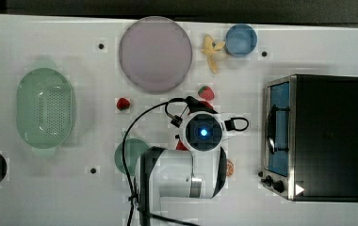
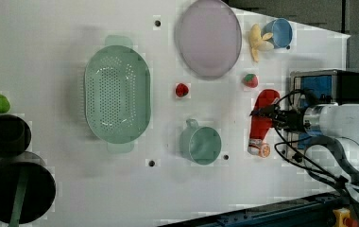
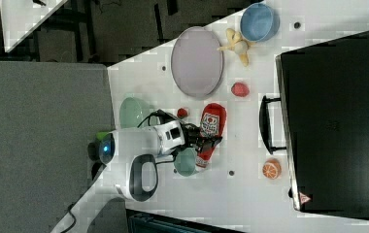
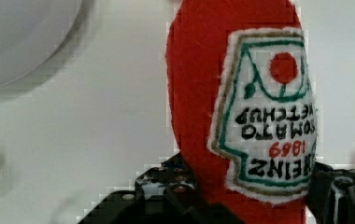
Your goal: Pick ketchup from plate and place it on table.
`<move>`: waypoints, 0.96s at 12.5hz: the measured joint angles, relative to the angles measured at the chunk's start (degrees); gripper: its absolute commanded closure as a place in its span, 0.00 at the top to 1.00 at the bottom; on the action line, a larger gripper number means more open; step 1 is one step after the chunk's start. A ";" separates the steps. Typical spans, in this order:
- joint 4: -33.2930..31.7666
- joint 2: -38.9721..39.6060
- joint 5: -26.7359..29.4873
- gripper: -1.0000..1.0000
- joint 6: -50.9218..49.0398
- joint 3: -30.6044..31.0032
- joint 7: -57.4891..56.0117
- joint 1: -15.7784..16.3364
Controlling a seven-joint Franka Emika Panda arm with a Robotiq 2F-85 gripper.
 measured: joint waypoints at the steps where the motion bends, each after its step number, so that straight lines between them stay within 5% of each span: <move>1: 0.11 1.76 -0.16 0.74 1.57 0.07 0.46 0.06; 4: -1.01 4.67 -0.47 1.00 4.20 0.32 0.78 0.01; 9: -0.34 3.38 -0.10 1.00 3.86 0.73 0.97 0.10; 12: 2.24 -4.31 -0.47 1.00 -4.28 0.91 2.34 0.18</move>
